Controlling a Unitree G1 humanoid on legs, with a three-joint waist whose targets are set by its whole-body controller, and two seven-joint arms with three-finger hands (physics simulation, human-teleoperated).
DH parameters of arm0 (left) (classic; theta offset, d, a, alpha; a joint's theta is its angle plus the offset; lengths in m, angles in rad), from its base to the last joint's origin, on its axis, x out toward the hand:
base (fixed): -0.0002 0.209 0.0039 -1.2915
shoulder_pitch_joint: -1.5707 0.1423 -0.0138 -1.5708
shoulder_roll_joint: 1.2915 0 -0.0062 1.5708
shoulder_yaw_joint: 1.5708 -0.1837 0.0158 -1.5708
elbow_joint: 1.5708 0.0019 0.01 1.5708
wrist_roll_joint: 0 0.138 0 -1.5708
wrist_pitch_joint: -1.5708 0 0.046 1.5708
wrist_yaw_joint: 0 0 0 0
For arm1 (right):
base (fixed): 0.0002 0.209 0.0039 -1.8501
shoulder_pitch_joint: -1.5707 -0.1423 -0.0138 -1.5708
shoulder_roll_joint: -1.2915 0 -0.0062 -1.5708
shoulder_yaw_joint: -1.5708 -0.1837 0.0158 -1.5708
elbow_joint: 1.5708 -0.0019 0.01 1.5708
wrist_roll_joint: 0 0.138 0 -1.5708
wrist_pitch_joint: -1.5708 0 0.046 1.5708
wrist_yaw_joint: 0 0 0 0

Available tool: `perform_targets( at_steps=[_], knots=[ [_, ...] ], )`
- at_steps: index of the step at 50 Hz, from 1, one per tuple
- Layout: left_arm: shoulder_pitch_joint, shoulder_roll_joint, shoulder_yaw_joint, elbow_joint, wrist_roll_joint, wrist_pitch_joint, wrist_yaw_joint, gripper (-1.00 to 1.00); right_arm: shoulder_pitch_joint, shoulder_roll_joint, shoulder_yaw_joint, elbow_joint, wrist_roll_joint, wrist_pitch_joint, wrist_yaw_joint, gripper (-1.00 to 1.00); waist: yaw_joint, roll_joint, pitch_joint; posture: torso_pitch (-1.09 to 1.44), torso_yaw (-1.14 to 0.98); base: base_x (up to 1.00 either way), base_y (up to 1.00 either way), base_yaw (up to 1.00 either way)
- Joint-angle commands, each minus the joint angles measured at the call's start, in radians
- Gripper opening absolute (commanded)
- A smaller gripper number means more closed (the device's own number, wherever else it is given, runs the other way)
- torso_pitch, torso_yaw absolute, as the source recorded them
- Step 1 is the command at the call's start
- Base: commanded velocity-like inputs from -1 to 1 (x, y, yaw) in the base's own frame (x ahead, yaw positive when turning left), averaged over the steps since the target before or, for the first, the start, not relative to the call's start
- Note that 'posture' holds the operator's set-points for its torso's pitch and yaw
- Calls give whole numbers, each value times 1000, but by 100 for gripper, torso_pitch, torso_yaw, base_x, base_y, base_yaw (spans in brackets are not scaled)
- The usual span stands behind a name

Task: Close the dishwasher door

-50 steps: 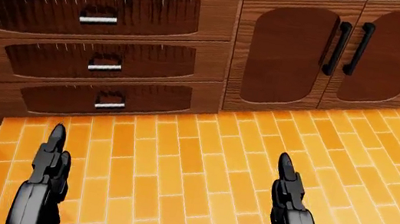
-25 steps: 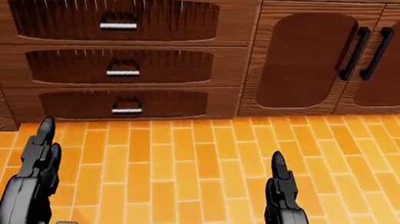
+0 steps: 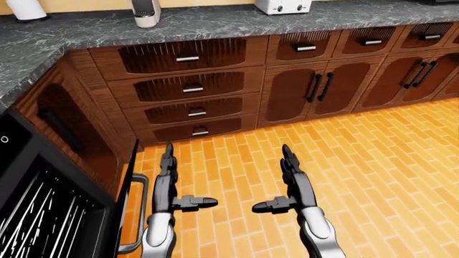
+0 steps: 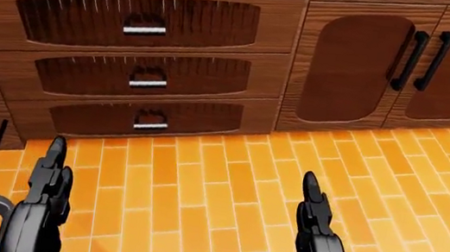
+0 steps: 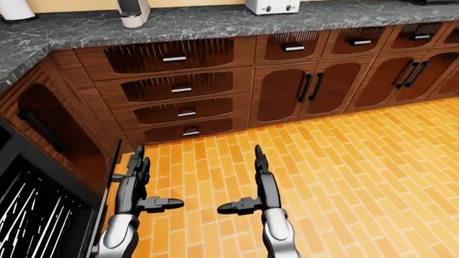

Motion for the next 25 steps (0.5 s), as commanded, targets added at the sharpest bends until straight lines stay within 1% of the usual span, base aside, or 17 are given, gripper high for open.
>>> perform_targets(
  at_steps=[1, 3, 4, 5, 7, 9, 11, 13, 14, 15, 16, 17, 18, 19, 20, 23, 25],
  knots=[
    [-16, -1, -5, -52, 0, -29, -1, 100, -17, -2, -4, -40, 2, -30, -1, 100, -1, -2, -14, 0, 0, 0, 36, 0],
    [-20, 0, -3, -45, -1, -31, -1, 100, -15, -3, -5, -47, 3, -26, 0, 100, -1, -26, -16, 0, 0, 0, 37, 0],
    [-21, 1, -2, -43, -1, -31, -1, 100, -14, -3, -5, -50, 3, -24, 0, 100, 1, -21, -16, 0, 0, 0, 36, 0],
    [-19, 0, -2, -50, -2, -28, -1, 100, -15, -3, -6, -45, 4, -28, 0, 100, -7, -1, -15, 0, 0, 0, 37, 0],
    [-15, 0, -3, -56, -2, -27, -1, 100, -13, -3, -5, -51, 4, -25, 1, 100, -12, -27, -16, 0, 0, 0, 36, 0],
    [-18, 1, -1, -52, -3, -28, -1, 100, -11, -3, -5, -55, 4, -24, 1, 100, -18, -29, -24, 0, 0, 0, 36, 0],
    [-15, 0, -1, -59, -4, -25, -1, 100, -14, -3, -5, -46, 4, -29, 1, 100, -19, -16, -15, 0, 0, 0, 36, 0],
    [-15, 0, -2, -57, -2, -27, 0, 100, -12, -3, -5, -52, 4, -25, 1, 100, -22, 11, -5, 0, 0, 0, 36, 0],
    [-15, 0, -2, -59, -2, -26, -1, 100, -11, -3, -5, -53, 5, -25, 1, 100, -22, 28, -3, 0, 0, 0, 36, 0],
    [-16, 0, -2, -57, -3, -26, -1, 100, -11, -4, -6, -51, 5, -27, 2, 100, -23, 52, -6, 0, 0, 0, 35, 0],
    [-13, 0, -2, -60, -2, -25, 0, 100, -12, -3, -6, -49, 5, -28, 2, 100, -22, 90, -17, 0, 0, 0, 37, 0],
    [-10, -1, -3, -68, -2, -22, -1, 100, -12, -3, -6, -48, 5, -29, 2, 100, -14, 140, -29, 0, 0, 0, 37, 0],
    [-9, -1, -3, -70, -2, -22, -1, 100, -10, -3, -5, -53, 5, -27, 2, 100, -12, 81, -20, 0, 0, 0, 36, 0],
    [-10, -1, -3, -67, -2, -23, -1, 100, -8, -4, -6, -58, 5, -24, 1, 100, -10, 89, -14, 0, 0, 0, 36, 0],
    [-11, 0, -2, -68, -3, -21, -2, 100, -8, -3, -5, -60, 4, -23, 1, 100, -4, 82, -12, 0, 0, 0, 36, 0],
    [-9, 0, -1, -74, -5, -19, -2, 100, -10, -3, -5, -54, 4, -27, 1, 100, -7, 49, -14, 0, 0, 0, 36, 0],
    [-11, 1, 0, -73, -5, -18, -2, 100, -8, -3, -5, -59, 5, -24, 1, 100, -10, 26, -4, 0, 0, 0, 36, 0]
  ],
)
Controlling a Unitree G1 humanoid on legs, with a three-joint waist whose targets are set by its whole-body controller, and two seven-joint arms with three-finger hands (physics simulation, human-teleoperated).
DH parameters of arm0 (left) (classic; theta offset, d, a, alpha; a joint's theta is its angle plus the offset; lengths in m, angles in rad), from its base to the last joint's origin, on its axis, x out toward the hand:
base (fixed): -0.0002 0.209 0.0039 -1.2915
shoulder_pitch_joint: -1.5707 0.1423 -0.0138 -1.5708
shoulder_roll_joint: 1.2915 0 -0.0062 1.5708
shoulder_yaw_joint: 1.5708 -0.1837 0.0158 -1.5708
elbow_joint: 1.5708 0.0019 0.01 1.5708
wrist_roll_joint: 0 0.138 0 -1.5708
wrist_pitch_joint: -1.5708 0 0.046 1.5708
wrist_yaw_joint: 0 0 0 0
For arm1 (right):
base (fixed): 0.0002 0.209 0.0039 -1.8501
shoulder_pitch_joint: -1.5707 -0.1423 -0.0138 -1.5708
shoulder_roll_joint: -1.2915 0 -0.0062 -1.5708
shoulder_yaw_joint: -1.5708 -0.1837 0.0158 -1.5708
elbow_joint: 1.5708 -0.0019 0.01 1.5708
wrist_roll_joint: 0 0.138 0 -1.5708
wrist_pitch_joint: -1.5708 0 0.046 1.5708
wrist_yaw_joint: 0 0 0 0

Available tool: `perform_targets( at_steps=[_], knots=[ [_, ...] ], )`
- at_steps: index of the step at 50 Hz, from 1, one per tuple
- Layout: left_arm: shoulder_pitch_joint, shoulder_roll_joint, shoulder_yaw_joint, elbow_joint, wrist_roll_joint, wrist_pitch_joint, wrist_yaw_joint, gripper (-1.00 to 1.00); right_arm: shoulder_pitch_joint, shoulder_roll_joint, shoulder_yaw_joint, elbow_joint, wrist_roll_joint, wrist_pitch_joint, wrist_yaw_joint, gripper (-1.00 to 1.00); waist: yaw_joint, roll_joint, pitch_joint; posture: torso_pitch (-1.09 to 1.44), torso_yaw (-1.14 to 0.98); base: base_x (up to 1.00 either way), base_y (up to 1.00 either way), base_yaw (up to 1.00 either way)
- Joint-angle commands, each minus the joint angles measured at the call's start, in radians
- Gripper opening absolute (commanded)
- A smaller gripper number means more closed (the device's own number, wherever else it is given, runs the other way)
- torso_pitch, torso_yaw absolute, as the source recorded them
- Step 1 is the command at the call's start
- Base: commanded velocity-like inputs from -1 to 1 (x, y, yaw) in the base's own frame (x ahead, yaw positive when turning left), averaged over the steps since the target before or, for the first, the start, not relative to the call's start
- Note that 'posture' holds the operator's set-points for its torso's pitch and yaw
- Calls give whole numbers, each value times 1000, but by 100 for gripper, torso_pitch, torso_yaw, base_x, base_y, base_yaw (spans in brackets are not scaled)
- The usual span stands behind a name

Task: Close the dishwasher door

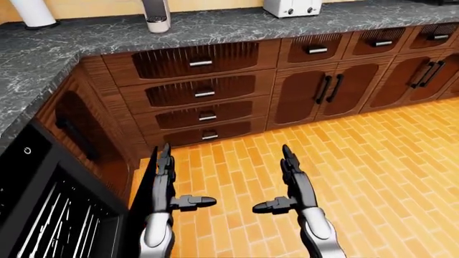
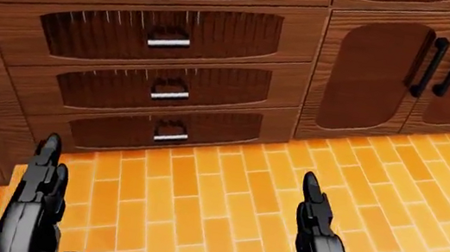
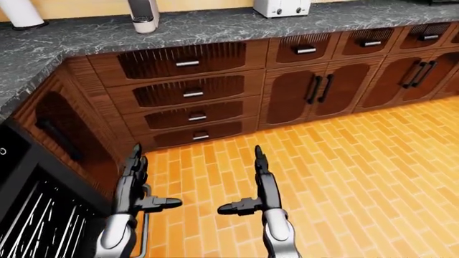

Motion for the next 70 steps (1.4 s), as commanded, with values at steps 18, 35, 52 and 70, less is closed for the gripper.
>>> perform_targets(
  at_steps=[18, 35, 52, 70],
  knots=[
    [-15, -2, -6, -47, -2, -31, -6, 100, -7, -2, -6, -52, 16, -38, 2, 100, 23, 91, -17, 0, 0, 0, 22, 36],
    [-13, -1, -4, -59, -4, -23, -8, 100, -15, 1, -2, -60, 16, -17, -15, 100, 3, -3, -26, 0, 0, 0, 0, 28],
    [-10, 0, -1, -73, -6, -16, -9, 100, -14, 0, 2, -55, 7, -20, -16, 100, -2, 22, -47, 0, 0, -33, 0, 0],
    [-11, -2, -5, -66, -3, -21, -8, 100, -17, 1, 4, -48, 5, -26, -9, 100, 9, -38, -11, 0, 0, -16, 0, 0]
  ],
)
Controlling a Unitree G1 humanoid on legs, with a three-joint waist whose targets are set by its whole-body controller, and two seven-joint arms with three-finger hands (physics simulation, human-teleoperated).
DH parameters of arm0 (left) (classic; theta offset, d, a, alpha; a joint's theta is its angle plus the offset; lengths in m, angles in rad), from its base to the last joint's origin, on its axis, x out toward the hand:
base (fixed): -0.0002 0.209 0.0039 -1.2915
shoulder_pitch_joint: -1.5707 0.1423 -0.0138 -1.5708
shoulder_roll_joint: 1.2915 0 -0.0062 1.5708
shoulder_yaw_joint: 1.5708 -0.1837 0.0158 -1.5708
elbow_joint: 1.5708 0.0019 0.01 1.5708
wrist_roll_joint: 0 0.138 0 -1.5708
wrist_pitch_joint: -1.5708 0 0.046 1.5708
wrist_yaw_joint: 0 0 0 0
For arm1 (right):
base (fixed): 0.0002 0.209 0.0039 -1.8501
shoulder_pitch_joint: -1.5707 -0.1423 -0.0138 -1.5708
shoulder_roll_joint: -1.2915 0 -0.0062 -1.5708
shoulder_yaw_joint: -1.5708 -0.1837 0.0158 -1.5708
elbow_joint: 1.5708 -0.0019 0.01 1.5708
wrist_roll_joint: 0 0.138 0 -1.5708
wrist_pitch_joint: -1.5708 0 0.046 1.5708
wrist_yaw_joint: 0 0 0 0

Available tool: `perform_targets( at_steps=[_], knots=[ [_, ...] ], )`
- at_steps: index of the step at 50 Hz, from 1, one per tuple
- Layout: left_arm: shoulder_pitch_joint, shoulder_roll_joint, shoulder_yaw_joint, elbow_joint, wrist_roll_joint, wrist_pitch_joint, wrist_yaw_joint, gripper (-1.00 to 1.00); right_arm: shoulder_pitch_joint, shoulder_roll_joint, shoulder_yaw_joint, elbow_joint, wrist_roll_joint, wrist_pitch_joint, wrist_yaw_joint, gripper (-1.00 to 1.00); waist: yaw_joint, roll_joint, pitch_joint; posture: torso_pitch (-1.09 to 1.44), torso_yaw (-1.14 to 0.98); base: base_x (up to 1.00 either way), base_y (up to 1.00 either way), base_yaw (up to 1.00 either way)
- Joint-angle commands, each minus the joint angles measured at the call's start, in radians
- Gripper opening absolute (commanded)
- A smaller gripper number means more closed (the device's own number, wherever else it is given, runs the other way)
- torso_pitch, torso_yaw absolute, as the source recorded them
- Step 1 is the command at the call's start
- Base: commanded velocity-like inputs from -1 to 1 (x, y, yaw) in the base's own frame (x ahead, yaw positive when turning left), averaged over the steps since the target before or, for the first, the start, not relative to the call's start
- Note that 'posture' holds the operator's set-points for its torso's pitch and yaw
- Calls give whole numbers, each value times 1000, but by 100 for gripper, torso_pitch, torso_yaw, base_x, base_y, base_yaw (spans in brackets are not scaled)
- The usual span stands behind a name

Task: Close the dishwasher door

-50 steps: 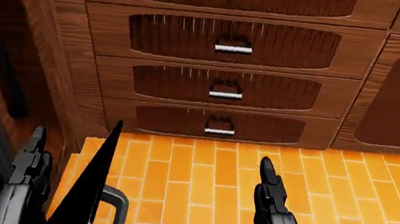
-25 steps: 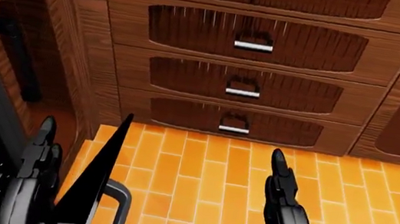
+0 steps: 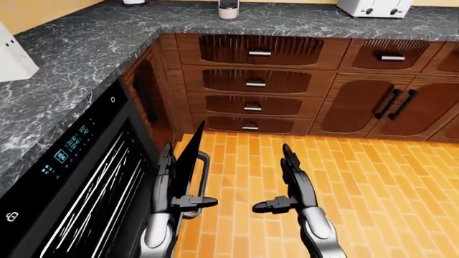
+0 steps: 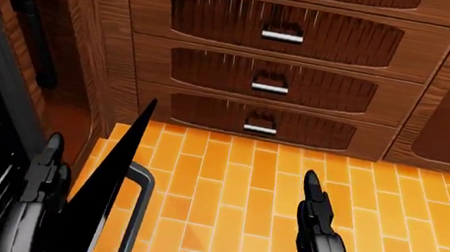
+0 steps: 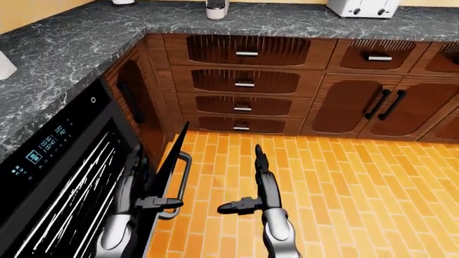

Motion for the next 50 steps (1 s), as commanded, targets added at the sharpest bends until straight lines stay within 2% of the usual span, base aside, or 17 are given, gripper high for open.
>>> perform_targets(
  at_steps=[1, 3, 5, 7, 9, 11, 12, 13, 14, 19, 20, 21, 38, 45, 46, 48, 50],
  knots=[
    [-20, 5, 2, -41, 0, -30, -1, 100, -17, 2, 1, -41, 1, -28, -2, 100, -7, 1, -37, 0, 0, -12, 0, 0],
    [-21, 4, 1, -40, 0, -31, 0, 100, -17, 2, 1, -40, 1, -29, -2, 100, -7, -1, -36, 0, 0, -13, 0, 0],
    [-22, 5, 1, -38, 0, -31, 0, 100, -17, 2, 1, -39, 2, -30, -2, 100, -6, 13, -47, 0, 0, -13, 0, 0],
    [-22, 5, 1, -39, 0, -30, 0, 100, -18, 2, 0, -39, 2, -28, -2, 100, -19, 32, -30, 0, 0, 0, 0, 0],
    [-24, 5, 3, -40, -1, -29, 0, 100, -16, 2, -1, -43, 2, -26, -3, 100, -27, 55, -18, 0, 0, 0, 0, 0],
    [-24, 6, 4, -41, -2, -28, 0, 100, -17, 2, -1, -41, 3, -28, -3, 100, -37, 97, -21, 0, 0, 0, 0, 0],
    [-23, 6, 4, -42, -2, -28, 0, 100, -18, 3, -1, -39, 4, -28, -2, 100, -43, 108, -26, 0, 0, 0, 0, 0],
    [-24, 6, 4, -40, -1, -29, 0, 100, -18, 3, -2, -38, 4, -28, -2, 100, -35, 94, -13, 0, 0, 0, 0, 0],
    [-24, 6, 4, -40, -2, -29, 0, 100, -17, 2, -2, -42, 4, -26, -2, 100, -35, 88, -16, 0, 0, 0, 0, 0],
    [-24, 8, 8, -49, -6, -23, -1, 100, -16, 1, -3, -45, 5, -25, -2, 100, -11, 36, -47, 0, 0, 0, 0, 0],
    [-24, 8, 8, -50, -5, -23, -1, 100, -16, 1, -3, -46, 6, -24, -1, 100, -14, 41, -33, 0, 0, 0, 0, 0],
    [-23, 7, 8, -51, -5, -22, -1, 100, -16, 1, -4, -45, 6, -27, -1, 100, -11, 38, -32, 0, 0, 0, 0, 0],
    [-15, 5, 3, -60, -1, -25, -2, 100, -8, 1, -2, -50, 10, -44, 5, 100, -9, 44, -40, 0, 0, 0, 0, 0],
    [-15, 5, 2, -56, 1, -29, -1, 100, -10, 2, -2, -48, 5, -40, -1, 100, -10, 44, -44, 0, 0, 0, 0, 0],
    [-14, 5, 2, -58, 1, -28, -1, 100, -10, 2, -2, -47, 5, -39, -2, 100, -12, 48, -60, 0, 0, 0, 23, 0],
    [-15, 4, 2, -56, 2, -30, -1, 100, -11, 1, -2, -48, 4, -37, -2, 100, -19, 37, -39, 0, 0, 0, 27, 0],
    [-14, 4, 1, -56, 2, -30, -1, 100, -10, 2, -2, -48, 4, -37, -2, 100, -22, 17, -45, 0, 0, 0, 37, 0]
  ],
)
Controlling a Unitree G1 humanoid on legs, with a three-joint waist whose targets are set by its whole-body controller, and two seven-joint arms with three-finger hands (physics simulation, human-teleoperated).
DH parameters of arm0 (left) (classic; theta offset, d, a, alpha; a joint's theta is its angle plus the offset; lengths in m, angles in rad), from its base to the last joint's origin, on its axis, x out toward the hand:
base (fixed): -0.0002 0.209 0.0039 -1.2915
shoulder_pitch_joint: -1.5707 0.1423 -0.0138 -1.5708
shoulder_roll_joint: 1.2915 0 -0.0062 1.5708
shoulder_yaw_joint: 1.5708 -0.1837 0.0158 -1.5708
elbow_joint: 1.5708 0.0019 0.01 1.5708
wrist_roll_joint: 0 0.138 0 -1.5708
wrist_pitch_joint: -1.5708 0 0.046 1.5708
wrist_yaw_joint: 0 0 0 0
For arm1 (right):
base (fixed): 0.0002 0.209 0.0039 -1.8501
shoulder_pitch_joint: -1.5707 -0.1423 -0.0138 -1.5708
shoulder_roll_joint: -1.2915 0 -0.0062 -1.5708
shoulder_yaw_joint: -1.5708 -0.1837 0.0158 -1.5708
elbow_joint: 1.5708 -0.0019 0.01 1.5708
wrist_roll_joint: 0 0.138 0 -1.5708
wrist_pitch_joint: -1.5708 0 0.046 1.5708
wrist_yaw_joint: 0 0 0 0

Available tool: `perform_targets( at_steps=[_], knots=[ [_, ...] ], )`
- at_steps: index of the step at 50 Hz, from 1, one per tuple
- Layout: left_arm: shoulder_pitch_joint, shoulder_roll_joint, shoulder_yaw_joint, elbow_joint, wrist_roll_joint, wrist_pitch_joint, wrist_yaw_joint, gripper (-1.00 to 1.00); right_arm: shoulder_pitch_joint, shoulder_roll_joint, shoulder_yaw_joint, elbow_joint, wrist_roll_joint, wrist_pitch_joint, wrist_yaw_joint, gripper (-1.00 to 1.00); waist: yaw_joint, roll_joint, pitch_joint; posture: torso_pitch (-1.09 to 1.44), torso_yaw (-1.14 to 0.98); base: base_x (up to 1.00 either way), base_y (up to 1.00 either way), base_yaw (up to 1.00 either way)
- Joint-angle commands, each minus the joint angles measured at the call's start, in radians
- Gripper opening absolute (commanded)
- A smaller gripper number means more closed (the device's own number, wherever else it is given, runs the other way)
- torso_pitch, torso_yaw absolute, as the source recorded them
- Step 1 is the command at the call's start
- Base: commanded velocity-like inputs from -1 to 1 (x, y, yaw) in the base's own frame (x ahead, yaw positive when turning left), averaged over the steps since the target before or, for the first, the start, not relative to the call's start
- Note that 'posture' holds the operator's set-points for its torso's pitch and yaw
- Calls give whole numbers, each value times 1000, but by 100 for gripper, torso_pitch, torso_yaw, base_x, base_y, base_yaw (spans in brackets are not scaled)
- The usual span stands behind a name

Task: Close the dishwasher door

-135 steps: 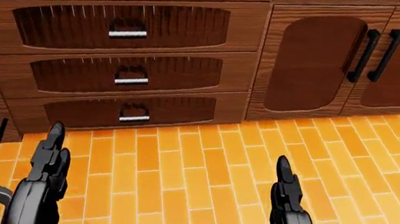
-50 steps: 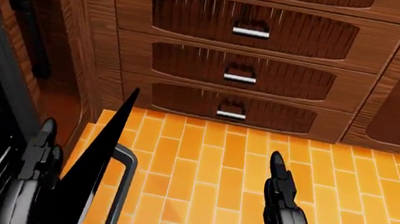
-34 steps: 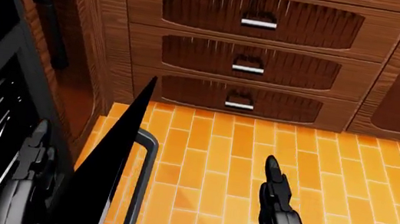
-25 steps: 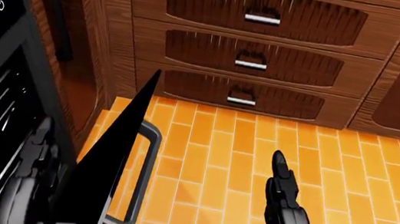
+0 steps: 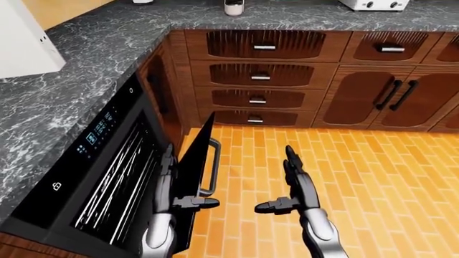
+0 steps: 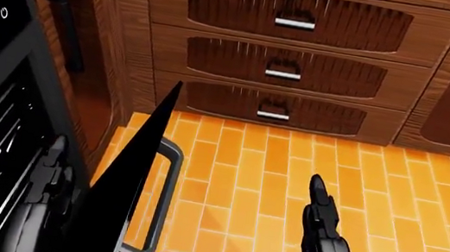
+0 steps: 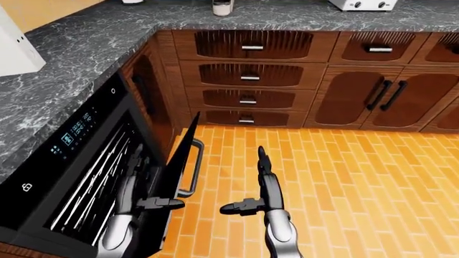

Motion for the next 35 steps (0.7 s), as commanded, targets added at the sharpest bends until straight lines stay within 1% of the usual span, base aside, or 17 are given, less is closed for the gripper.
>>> perform_targets(
  at_steps=[1, 3, 4, 7, 8, 9, 10, 11, 12, 13, 15, 19, 24, 26, 28, 29, 35],
  knots=[
    [-18, 8, 13, -52, -1, -36, 4, 100, -20, 6, 12, -51, 3, -35, 3, 100, 2, -16, -20, 0, 0, 0, 38, 0],
    [-19, 8, 13, -51, -1, -36, 5, 100, -20, 6, 11, -52, 4, -35, 3, 100, -1, -12, -19, 0, 0, 0, 38, 0],
    [-19, 8, 13, -52, -1, -35, 5, 100, -20, 5, 10, -52, 5, -34, 4, 100, -3, -4, -15, 0, 0, 0, 38, 0],
    [-19, 9, 16, -59, -4, -31, 4, 100, -19, 5, 9, -52, 7, -35, 4, 100, -6, 33, -3, 0, 0, 0, 38, 0],
    [-18, 9, 16, -61, -4, -30, 4, 100, -19, 5, 8, -53, 7, -34, 5, 100, -6, 55, -3, 0, 0, 0, 38, 0],
    [-17, 9, 16, -62, -4, -30, 4, 100, -19, 5, 9, -57, 9, -33, 5, 100, -3, 87, -10, 0, 0, 0, 10, 0],
    [-17, 9, 16, -62, -4, -30, 4, 100, -18, 5, 8, -58, 10, -33, 6, 100, 5, 150, -12, 0, 0, 0, 0, 0],
    [-17, 9, 15, -62, -3, -30, 4, 100, -18, 5, 8, -58, 11, -34, 6, 100, 6, 96, 13, 0, 0, 0, 0, 0],
    [-17, 9, 16, -62, -4, -30, 4, 100, -18, 5, 8, -58, 11, -35, 7, 100, 0, 102, 4, 0, 0, 0, 0, 0],
    [-16, 9, 16, -63, -4, -30, 4, 100, -18, 5, 8, -58, 12, -36, 7, 100, 3, 97, -4, 0, 0, 0, 0, 0],
    [-16, 9, 16, -65, -4, -29, 4, 100, -18, 5, 8, -61, 14, -36, 8, 100, 4, 85, -8, 0, 0, 0, 0, 0],
    [-17, 9, 16, -60, -4, -31, 4, 100, -15, 4, 5, -65, 18, -36, 9, 100, 14, 53, -3, 0, 0, 0, 0, 0],
    [-20, 9, 15, -51, -1, -33, 3, 100, -8, 1, -3, -83, 23, -29, 10, 100, 23, 24, 1, 0, 0, 0, 0, 0],
    [-20, 9, 14, -48, 0, -34, 3, 100, 1, 0, -5, -98, 27, -24, 11, 100, 28, 5, 2, 0, 0, 0, 0, 0],
    [-21, 8, 10, -41, 5, -37, 5, 100, 5, -4, -14, -105, 33, -23, 15, 100, 32, -29, -2, 0, 0, 0, 0, 0],
    [-19, 7, 8, -44, 6, -35, 5, 100, 6, -5, -19, -106, 36, -22, 17, 100, 33, -12, 2, 0, 0, 0, 0, 0],
    [-55, -8, -22, -23, 11, -5, 13, 100, 13, -9, -37, -119, 43, -19, 20, 100, 26, 6, -12, 0, 0, 0, 0, 0]
  ],
)
